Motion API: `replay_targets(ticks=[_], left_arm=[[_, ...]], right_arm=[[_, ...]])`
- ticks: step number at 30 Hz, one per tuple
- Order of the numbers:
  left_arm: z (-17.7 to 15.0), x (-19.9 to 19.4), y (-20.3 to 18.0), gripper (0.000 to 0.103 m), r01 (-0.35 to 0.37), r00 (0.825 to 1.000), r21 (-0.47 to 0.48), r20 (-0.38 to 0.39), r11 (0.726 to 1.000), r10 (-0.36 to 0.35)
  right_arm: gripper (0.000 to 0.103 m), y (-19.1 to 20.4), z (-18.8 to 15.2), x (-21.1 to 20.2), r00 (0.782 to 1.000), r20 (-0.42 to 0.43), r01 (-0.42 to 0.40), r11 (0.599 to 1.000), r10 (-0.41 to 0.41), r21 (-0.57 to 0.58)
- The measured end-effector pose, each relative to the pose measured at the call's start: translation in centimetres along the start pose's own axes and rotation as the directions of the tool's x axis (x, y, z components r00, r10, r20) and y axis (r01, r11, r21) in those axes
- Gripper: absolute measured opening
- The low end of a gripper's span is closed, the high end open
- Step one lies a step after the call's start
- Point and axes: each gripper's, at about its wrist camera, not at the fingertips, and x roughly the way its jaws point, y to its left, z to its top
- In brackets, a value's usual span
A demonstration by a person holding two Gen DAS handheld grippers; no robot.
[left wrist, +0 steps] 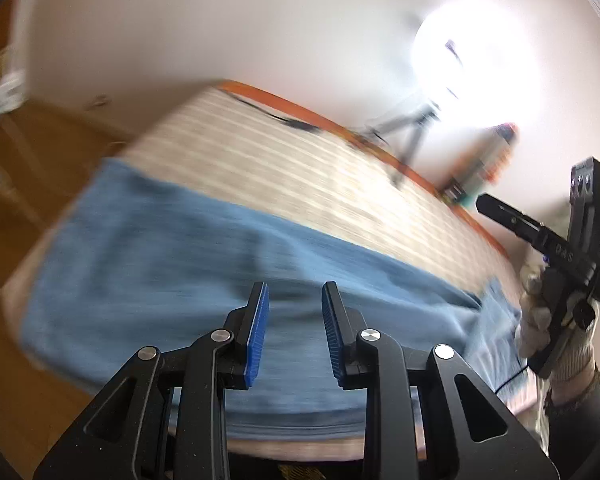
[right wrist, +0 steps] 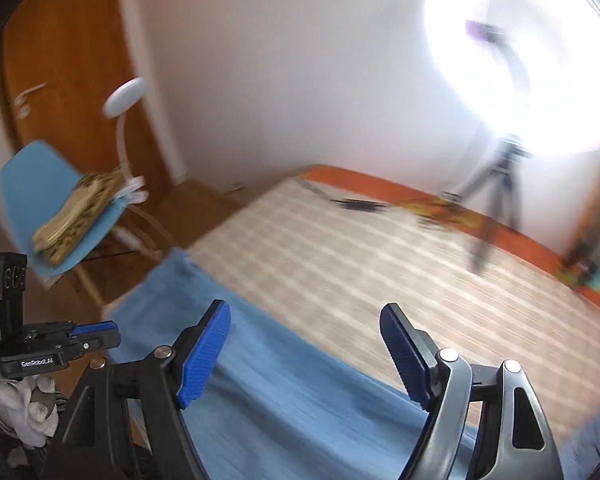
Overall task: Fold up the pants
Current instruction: 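Open both tools to release the folded leg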
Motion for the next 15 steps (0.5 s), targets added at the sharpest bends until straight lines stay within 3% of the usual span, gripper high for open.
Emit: replay_targets(ticks=[1,5,9,15], left_arm=[[0.0,0.7,-1.3,0.035,0.022,1.000,0.024,-0.019,0.999,-0.022],[-0.3,3.5,-6.3,0.036,0.123,0.989,0.097,-0.092,0.988,-0.114],[-1.4,6.4,-11.3,0.036,0.206,0.968,0.172,-0.181,0.963,-0.175],[-3.6,11.3,-18.3,0.036,0.333,0.909,0.247,-0.342,0.910,-0.240]], right_arm=[[0.080,-1.4,-0.4,-1.0,1.000,-0.001,0.024,1.000,-0.024,0.017],[0.079,-6.9,-2.4,-4.4,0.991,-0.023,0.133,0.988,-0.132,0.080],[0.079,-13.4,-4.7,-7.1,0.969,-0.084,0.242,0.954,-0.230,0.175],[0.070,-23.9,-8.3,-8.5,0.925,-0.237,0.368,0.850,-0.296,0.377]])
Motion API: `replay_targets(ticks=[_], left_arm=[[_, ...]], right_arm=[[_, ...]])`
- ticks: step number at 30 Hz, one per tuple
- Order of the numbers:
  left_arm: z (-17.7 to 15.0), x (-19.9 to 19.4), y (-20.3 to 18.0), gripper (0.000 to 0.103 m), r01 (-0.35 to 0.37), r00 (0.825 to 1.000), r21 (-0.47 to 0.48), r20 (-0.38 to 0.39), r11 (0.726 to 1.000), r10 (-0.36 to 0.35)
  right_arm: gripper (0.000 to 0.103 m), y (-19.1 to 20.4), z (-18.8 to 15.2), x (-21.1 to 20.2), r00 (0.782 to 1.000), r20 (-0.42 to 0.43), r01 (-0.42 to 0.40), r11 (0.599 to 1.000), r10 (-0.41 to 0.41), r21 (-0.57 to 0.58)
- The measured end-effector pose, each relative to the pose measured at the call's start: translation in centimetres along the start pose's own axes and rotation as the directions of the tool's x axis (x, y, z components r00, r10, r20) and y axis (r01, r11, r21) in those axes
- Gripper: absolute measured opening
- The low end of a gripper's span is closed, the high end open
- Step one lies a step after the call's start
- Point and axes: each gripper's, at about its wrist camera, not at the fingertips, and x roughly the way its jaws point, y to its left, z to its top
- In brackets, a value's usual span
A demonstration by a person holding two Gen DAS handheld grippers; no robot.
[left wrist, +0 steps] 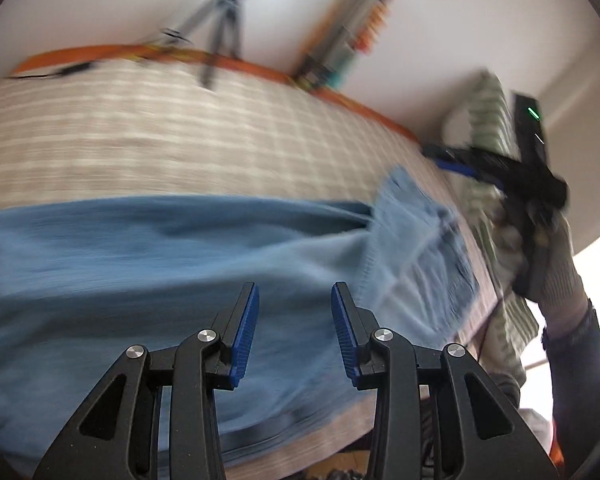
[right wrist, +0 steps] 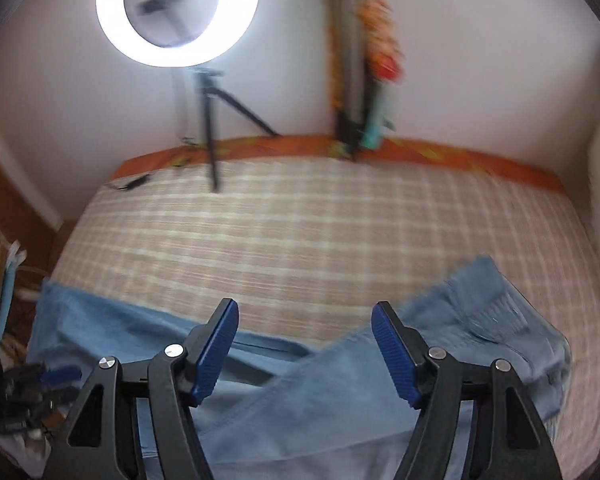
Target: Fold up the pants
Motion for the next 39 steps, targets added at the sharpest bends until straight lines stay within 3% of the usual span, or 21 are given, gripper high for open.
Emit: replay_targets(ticks=[2,3,4,8,11,15,18,21,24,26,29,31,33,39], left_arm=[[0.2,2.3,-1.8,0.039,0.014,0.999,0.053,-0.051,0.999,-0.012],[0.3,3.4,-2.5,0.049,0.012,0.997,0.073,-0.072,0.997,-0.007],[0.3,4.5,-2.9,0.051,0.010,0.996,0.089,-0.090,0.996,-0.001],[0.0,7.8,-4.0,0.051,0.017,0.989,0.148,-0.150,0.989,0.005],[-0.4,9.2,-4.0,0.051,0.035,0.984,0.187,-0.177,0.982,-0.001],[-1.0,9.9,-3.8,0.051,0.051,0.981,0.207,-0.194,0.977,-0.010],[-1.1,10.0,-4.0,0.051,0.063,0.982,0.219,-0.187,0.974,-0.021],[-1.0,10.2,-4.1,0.051,0.057,0.984,0.229,-0.177,0.972,-0.016],[-1.2,10.4,-4.5,0.049,0.041,0.986,0.257,-0.166,0.965,0.003],[-1.5,10.4,-4.9,0.048,0.029,0.988,0.287,-0.156,0.957,0.017],[-1.9,10.4,-5.1,0.034,0.017,0.988,0.319,-0.148,0.948,0.033],[-1.8,10.4,-4.7,0.020,0.013,0.988,0.308,-0.147,0.951,0.034],[-1.7,10.2,-4.1,0.013,0.015,0.989,0.281,-0.143,0.960,0.027],[-1.9,8.9,-4.2,0.011,0.015,0.995,0.283,-0.097,0.959,0.013]], right_arm=[[0.070,-2.9,0.5,1.8,0.997,-0.057,0.057,0.997,-0.055,0.043],[0.070,-4.1,0.5,2.9,0.994,-0.089,0.075,0.995,-0.070,0.061],[0.070,-5.0,0.6,3.5,0.991,-0.109,0.088,0.993,-0.079,0.080],[0.068,-9.5,1.2,7.6,0.975,-0.210,0.116,0.967,-0.068,0.227],[0.068,-11.0,1.8,10.3,0.963,-0.251,0.164,0.947,-0.094,0.276],[0.066,-11.2,2.8,13.1,0.942,-0.301,0.234,0.935,-0.150,0.266],[0.066,-10.6,2.8,14.5,0.912,-0.341,0.312,0.924,-0.226,0.220],[0.066,-9.9,3.0,14.8,0.898,-0.340,0.352,0.920,-0.279,0.174],[0.052,-9.1,3.5,15.3,0.898,-0.333,0.360,0.915,-0.287,0.181],[0.035,-9.1,3.0,14.6,0.901,-0.317,0.370,0.906,-0.296,0.206],[0.018,-10.4,1.8,13.6,0.913,-0.294,0.358,0.904,-0.285,0.235],[0.012,-11.0,1.2,12.7,0.928,-0.272,0.327,0.904,-0.254,0.274],[0.010,-11.7,0.4,11.2,0.947,-0.237,0.286,0.902,-0.215,0.325],[0.009,-13.4,-1.8,4.1,0.982,-0.093,0.190,0.896,-0.166,0.400]])
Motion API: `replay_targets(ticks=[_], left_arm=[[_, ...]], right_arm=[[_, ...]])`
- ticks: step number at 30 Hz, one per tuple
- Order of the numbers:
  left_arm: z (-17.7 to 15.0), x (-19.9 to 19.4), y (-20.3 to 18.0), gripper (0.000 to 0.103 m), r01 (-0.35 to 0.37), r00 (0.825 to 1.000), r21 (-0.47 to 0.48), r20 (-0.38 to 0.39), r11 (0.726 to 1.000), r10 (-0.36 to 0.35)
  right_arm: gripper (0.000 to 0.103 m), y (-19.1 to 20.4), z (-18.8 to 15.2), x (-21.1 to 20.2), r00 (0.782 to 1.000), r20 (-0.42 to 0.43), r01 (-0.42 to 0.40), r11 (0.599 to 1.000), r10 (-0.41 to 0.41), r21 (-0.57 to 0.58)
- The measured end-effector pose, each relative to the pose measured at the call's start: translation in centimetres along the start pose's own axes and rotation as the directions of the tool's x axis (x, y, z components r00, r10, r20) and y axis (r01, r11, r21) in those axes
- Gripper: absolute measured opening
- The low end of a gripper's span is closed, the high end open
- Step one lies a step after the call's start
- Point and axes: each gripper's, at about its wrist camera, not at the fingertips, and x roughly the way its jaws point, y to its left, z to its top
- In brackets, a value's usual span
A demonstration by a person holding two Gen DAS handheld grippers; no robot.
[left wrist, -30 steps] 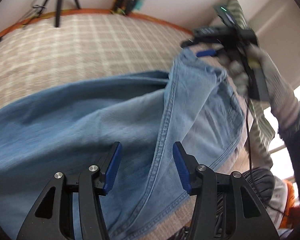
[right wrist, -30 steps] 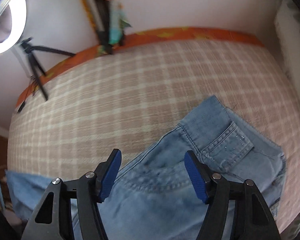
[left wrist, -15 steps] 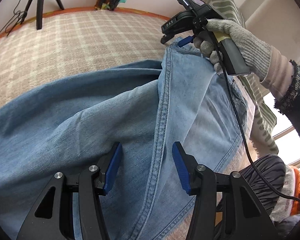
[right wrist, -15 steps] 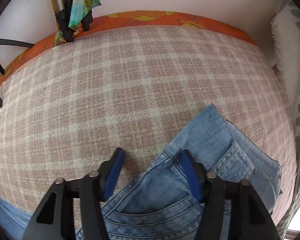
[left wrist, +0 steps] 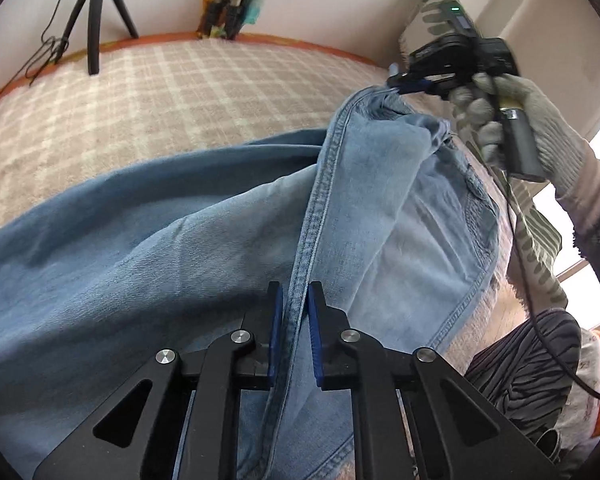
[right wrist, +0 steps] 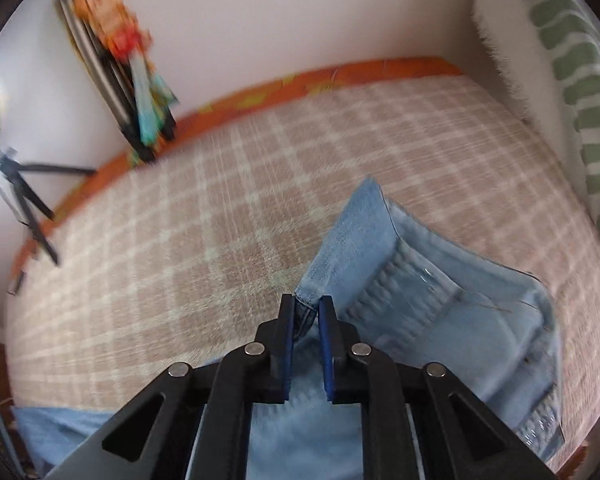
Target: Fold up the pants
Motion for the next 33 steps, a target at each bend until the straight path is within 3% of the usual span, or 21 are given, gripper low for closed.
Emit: replay_targets(ticks=[4,8,15,20,25,28,31,33], left_arm=[[-0.3,-0.1,-0.6,0.011,0.008,1.000,0.006,-0.002,1.000,-0.008],[-0.2,-0.5,-2.0,0.011,0.003,1.000,0.052,0.014,0.999,-0.003],[-1.2,-1.0,-4.0,0.011,0.001,1.000,0.118,0.004,0.993,-0.002],[-2.5,-0.8,-5.6,0.011,-0.010,0.999,0.184,-0.032,0.983,0.017],[-2.6,-0.2,-6.4,0.011,-0.019,0.997,0.206,-0.066,0.978,0.033],[-2.1,-0.4,-6.8,0.011,-0.016,0.997,0.200,-0.071,0.980,0.030],[-1.5,-0.7,-7.4,0.011,-0.020,0.998,0.226,-0.058,0.974,0.034],[-1.0,-0.5,-7.7,0.012,-0.031,0.997,0.246,-0.056,0.969,0.046]], right_arm=[[0.008,-2.3,-1.0,-4.6,0.992,0.084,-0.100,0.992,0.094,0.072],[0.008,-4.2,-3.3,-8.9,0.981,0.158,-0.128,0.989,0.116,0.070],[0.008,-9.5,-7.9,-12.7,0.973,0.161,-0.183,0.979,0.167,0.090],[0.008,-14.5,-11.4,-12.9,0.973,0.133,-0.207,0.967,0.188,0.149],[0.009,-19.0,-13.8,-9.3,0.963,0.064,-0.270,0.927,0.262,0.262],[0.020,-20.3,-14.5,-7.3,0.954,0.038,-0.297,0.915,0.299,0.274],[0.048,-21.8,-14.9,-6.8,0.944,0.073,-0.328,0.898,0.321,0.293],[0.051,-22.7,-15.0,-6.8,0.948,0.103,-0.318,0.901,0.301,0.296]])
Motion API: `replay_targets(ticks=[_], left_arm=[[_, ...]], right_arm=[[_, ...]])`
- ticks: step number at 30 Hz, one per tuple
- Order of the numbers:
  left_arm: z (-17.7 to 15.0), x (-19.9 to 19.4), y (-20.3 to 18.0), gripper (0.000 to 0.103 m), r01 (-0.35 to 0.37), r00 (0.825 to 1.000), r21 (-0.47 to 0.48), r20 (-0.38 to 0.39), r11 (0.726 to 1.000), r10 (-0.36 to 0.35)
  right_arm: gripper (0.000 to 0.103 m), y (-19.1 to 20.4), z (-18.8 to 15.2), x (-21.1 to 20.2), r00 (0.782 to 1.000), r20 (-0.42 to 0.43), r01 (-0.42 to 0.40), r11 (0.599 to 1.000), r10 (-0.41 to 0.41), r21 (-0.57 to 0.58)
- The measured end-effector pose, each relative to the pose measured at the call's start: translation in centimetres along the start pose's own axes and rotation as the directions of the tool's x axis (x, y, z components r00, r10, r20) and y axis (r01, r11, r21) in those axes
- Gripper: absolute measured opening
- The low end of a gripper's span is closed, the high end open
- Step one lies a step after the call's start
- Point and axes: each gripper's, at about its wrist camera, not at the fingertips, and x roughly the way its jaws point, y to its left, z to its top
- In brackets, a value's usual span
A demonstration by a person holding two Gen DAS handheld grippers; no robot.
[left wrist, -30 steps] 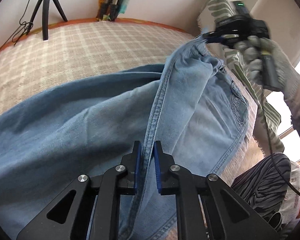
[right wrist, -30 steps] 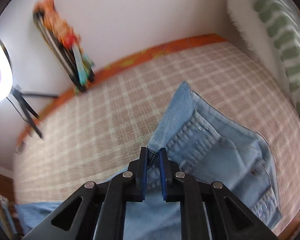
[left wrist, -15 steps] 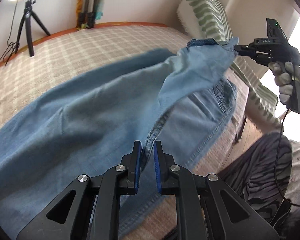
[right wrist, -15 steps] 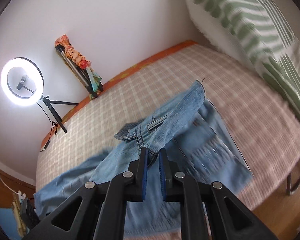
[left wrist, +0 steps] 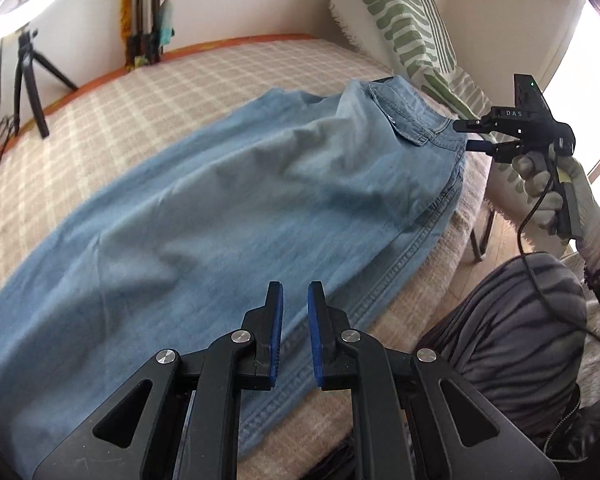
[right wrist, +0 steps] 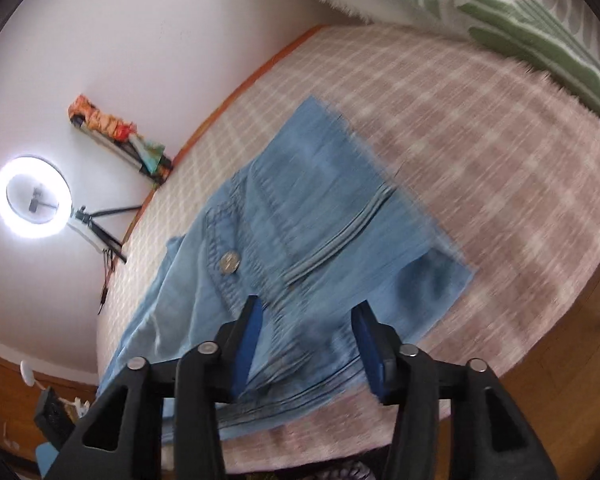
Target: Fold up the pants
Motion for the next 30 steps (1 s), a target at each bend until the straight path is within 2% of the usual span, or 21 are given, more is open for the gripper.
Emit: replay_targets(ticks=[2,5,6,7,8,9,10,14,16,18,22,24,27,30], left_arm=[[0.3,0.5,0.3,0.017,0.001,1.000,-0.011,-0.011,1.000,-0.001],[0.6,1.5,1.2,0.017,0.027,0.999,-0.061,-0.024,0.998,-0.028],[0.6,1.7,1.4,0.017,0.028,0.999,-0.071,-0.027,0.997,-0.030],[0.7,1.6,1.5,0.017,0.031,0.999,-0.074,-0.026,0.997,-0.033],[0.7,1.4,1.6,0.017,0.033,0.999,-0.076,-0.021,0.997,-0.035],[0.8,1.0,1.8,0.017,0.037,0.999,-0.076,-0.012,0.996,-0.038],[0.8,0.6,1.8,0.019,0.040,0.999,-0.070,-0.007,0.997,-0.041],[0.6,-0.8,1.3,0.027,0.038,0.999,-0.026,0.013,0.999,-0.038],[0.2,-0.6,0.9,0.034,0.048,0.999,-0.008,0.000,0.999,-0.048],[-0.2,0.2,0.5,0.042,0.051,0.998,0.011,-0.027,0.999,-0.051],[-1.3,1.9,-1.3,0.044,0.009,0.997,0.091,-0.079,0.996,-0.001],[-2.0,2.0,-2.4,0.047,-0.021,0.996,0.153,-0.081,0.988,0.034],[-2.9,1.9,-2.8,0.047,-0.073,0.992,0.221,-0.085,0.973,0.094],[-3.5,1.0,-1.3,0.047,-0.102,0.990,0.201,-0.076,0.974,0.119]], right_arm=[[0.051,-0.9,0.4,0.0,1.000,0.015,-0.009,1.000,0.008,0.026],[0.050,-2.2,1.0,0.9,0.999,0.012,-0.033,0.995,0.032,0.093],[0.045,-2.4,1.2,1.5,0.999,0.005,-0.041,0.994,0.041,0.106],[0.025,-2.5,1.2,1.7,0.999,0.001,-0.054,0.992,0.054,0.110],[0.013,-2.3,1.2,2.0,0.998,-0.012,-0.060,0.992,0.062,0.115],[0.010,-2.1,1.2,1.8,0.998,-0.010,-0.054,0.992,0.056,0.113],[0.002,-1.8,1.3,1.4,0.998,-0.006,-0.056,0.993,0.056,0.104],[0.001,-1.0,1.8,-2.7,0.992,0.049,-0.123,0.987,0.119,0.100],[0.001,-1.4,1.9,-4.5,0.992,0.089,-0.102,0.991,0.094,0.087],[0.001,-2.9,1.4,-3.9,0.995,0.067,-0.085,0.988,0.077,0.130],[0.001,-4.8,0.3,-1.1,1.000,0.010,-0.018,0.988,0.016,0.156],[0.001,-5.5,0.2,-0.7,0.999,0.008,-0.033,0.983,0.032,0.182],[0.001,-5.0,0.6,-0.9,1.000,-0.006,0.000,0.992,0.001,0.127],[0.021,-2.9,1.5,-2.0,0.992,-0.026,0.126,0.991,-0.127,-0.035]])
